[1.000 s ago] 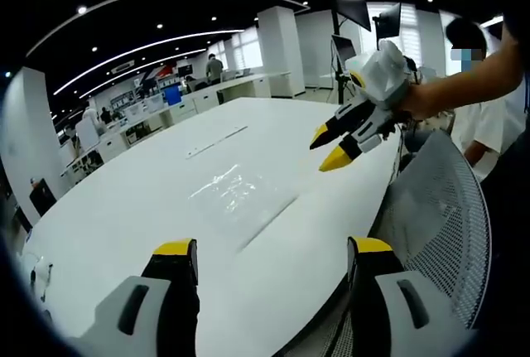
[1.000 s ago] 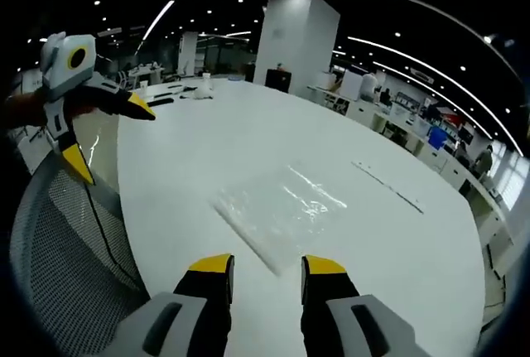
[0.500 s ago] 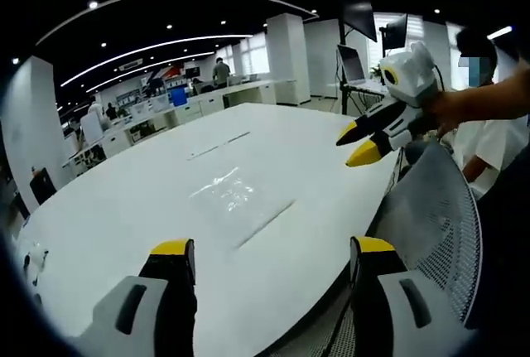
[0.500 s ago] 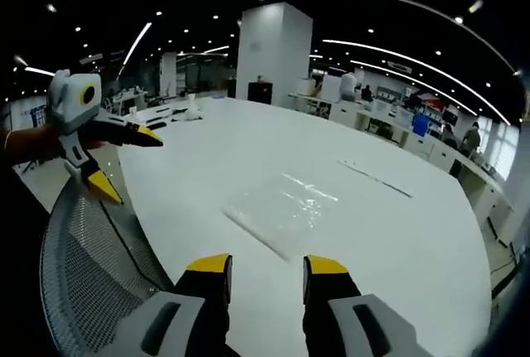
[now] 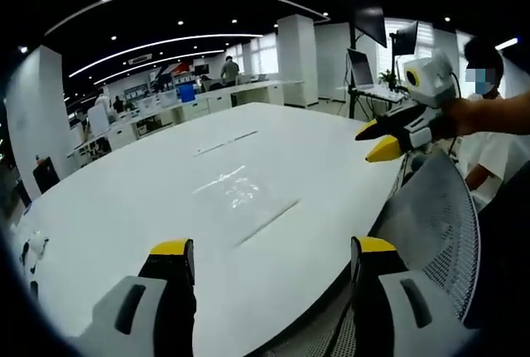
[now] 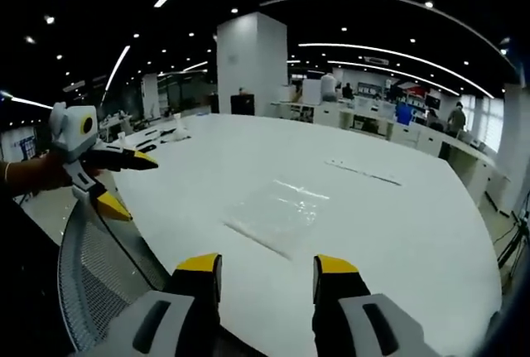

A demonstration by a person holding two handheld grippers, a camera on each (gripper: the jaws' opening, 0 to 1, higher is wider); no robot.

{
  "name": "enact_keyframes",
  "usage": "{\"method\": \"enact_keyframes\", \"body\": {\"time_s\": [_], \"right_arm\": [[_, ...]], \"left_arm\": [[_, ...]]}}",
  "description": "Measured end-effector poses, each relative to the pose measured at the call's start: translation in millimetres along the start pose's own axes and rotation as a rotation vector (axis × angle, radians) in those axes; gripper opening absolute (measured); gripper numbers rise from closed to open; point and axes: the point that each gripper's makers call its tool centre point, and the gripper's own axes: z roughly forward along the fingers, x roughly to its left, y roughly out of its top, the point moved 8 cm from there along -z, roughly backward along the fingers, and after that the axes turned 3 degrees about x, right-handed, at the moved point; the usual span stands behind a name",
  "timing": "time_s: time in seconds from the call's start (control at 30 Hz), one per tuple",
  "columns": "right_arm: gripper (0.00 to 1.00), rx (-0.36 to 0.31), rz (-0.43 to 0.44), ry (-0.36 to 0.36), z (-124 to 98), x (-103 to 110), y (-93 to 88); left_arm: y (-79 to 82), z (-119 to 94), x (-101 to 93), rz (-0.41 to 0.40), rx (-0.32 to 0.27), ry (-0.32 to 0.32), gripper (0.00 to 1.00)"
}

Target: Open the resealable bag by pulling the two sides of the seal apart until the entire bag opening is separated and visibly accessible.

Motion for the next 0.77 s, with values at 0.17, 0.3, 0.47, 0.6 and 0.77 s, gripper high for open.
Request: {"method": "enact_keyframes", "body": {"time_s": [0.17,0.3,0.47,0.6,0.77], "right_arm": [[0.44,0.004,0.006,-0.001,-2.4,0.9,-2.8],[0.46,0.002,0.014,-0.001,-4.3,1.9,-4.7],[0.49,0.003,0.034,-0.006,-5.5,2.1,-6.9],[0.49,0.005,0.037,-0.008,-6.0,1.5,-7.3],[0.51,0.009,0.033,-0.020,-7.5,-1.4,-6.6]], "left_arm": [[0.1,-0.4,-0.3,-0.003,-0.003,-0.002,0.75],[0.3,-1.6,0.3,-0.012,-0.008,0.001,0.76],[-0.5,-3.6,0.9,-0.023,-0.011,0.001,0.76],[-2.1,-4.7,0.7,-0.011,0.009,0.012,0.76],[-1.9,-5.3,-1.1,0.000,0.010,0.007,0.76]]}}
